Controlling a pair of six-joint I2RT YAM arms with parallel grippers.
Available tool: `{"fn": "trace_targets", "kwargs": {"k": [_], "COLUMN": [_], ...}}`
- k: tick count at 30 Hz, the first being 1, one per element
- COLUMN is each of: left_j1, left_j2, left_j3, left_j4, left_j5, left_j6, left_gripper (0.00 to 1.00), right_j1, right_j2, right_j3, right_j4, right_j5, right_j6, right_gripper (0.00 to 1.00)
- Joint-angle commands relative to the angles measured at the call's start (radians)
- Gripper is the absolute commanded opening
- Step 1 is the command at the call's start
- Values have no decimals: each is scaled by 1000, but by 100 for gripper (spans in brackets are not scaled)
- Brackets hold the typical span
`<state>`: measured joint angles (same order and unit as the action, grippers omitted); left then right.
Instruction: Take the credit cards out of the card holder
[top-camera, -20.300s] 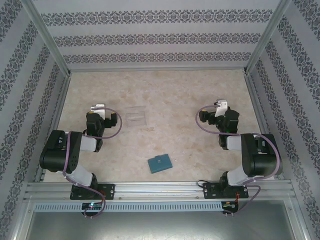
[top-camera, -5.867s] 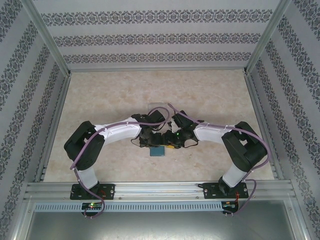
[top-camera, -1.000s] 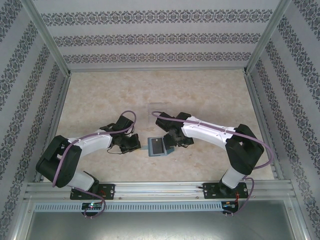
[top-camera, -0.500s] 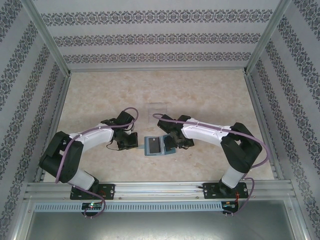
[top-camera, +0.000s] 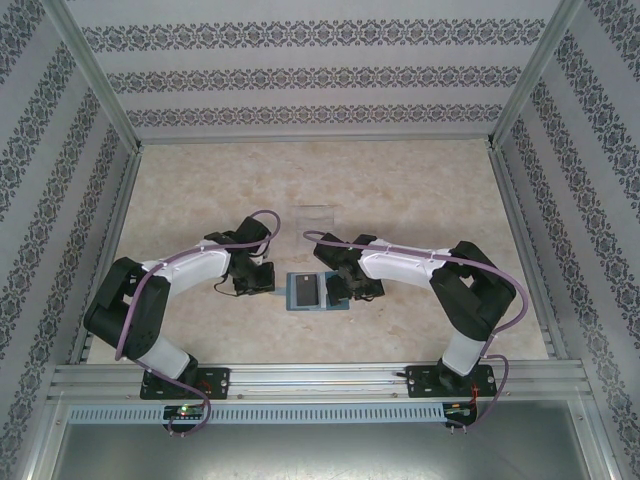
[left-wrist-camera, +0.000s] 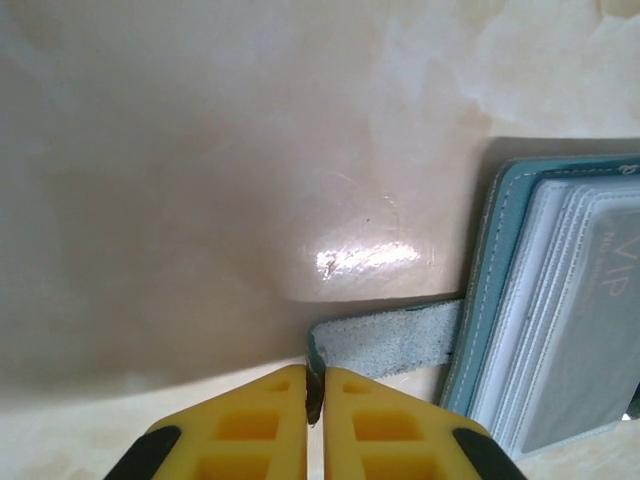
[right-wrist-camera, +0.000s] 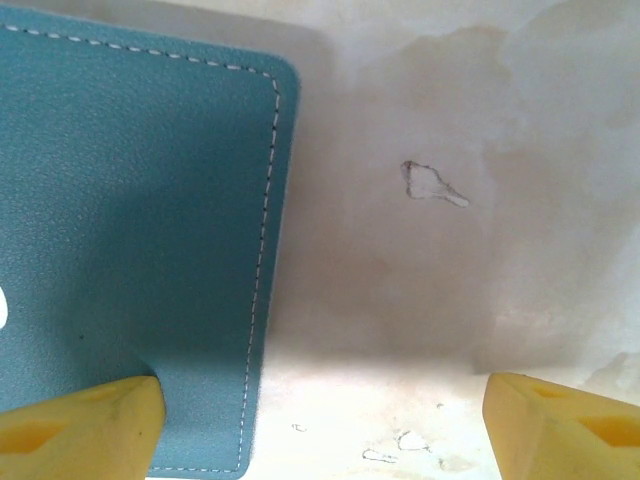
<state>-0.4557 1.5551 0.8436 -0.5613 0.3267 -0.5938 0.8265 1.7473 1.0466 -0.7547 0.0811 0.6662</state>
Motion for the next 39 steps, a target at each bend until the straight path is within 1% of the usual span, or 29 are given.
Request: {"fn": "trace_targets", "kwargs": {"k": [1, 2, 5, 8, 12, 17, 23, 27, 33, 37, 39], "left_j1": [19, 20, 19, 20, 18, -1, -45, -68, -95, -98, -99], "left_j2": [-17, -28, -52, -68, -82, -86, -37, -7, 41, 53, 56], "left_j3": [35, 43, 76, 109, 127, 127, 96, 77, 56, 45, 42], "left_j4": [-73, -81, -112, -137, -136, -74, 62, 129, 190, 216, 218], "left_j5": [-59, -65, -76, -77, -42, 35, 139, 169, 187, 193, 192], "left_j6": [23, 20, 13, 6, -13, -58, -129, -166, -193, -204, -203], "left_gripper": [16, 19, 22, 22, 23, 19, 14, 11, 9, 8, 7], "right_j1": [-9, -9, -9, -9, -8, -8, -6, -6, -5, -4, -3], "right_j2": [-14, -22, -38, -52, -78, -105, -136, -160, -187, -193, -199], "right_j3": [-20, -18, -7, 7, 17, 32, 53, 67, 83, 101, 102], "right_j4": [-2, -5, -21, -38, -43, -48, -45, -43, -7, 16, 47], "right_j5": [-23, -25, -20, -15, -19, -22, -42, -53, -96, -137, -170], "right_j6": [7, 7, 4, 0, -3, -5, -2, -2, 0, 8, 14], "right_gripper": [84, 84, 84, 84, 83, 81, 76, 67, 46, 37, 29]}}
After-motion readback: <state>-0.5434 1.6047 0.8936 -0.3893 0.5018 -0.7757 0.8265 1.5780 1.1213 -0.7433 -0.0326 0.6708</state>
